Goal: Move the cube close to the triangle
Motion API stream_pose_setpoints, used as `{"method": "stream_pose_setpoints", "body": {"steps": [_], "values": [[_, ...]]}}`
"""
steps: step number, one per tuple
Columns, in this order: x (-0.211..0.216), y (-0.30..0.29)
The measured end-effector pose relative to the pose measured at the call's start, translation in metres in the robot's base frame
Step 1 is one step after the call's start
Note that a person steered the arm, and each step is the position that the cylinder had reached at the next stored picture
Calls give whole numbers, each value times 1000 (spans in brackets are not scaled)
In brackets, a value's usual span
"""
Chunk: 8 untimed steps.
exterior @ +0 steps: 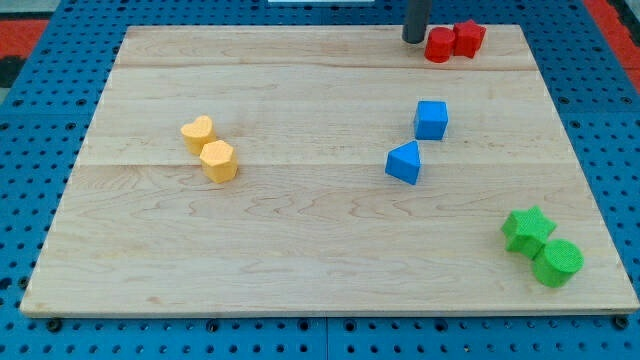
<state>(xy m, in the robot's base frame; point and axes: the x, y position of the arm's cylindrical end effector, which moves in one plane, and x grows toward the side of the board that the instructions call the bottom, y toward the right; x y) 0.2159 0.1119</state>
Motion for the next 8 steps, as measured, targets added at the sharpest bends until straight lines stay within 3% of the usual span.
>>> {"method": "stream_pose_setpoints", "body": {"steps": [2,6,7,8], "values": [[24,-78],[41,-57],[43,-87],[43,-74]]}}
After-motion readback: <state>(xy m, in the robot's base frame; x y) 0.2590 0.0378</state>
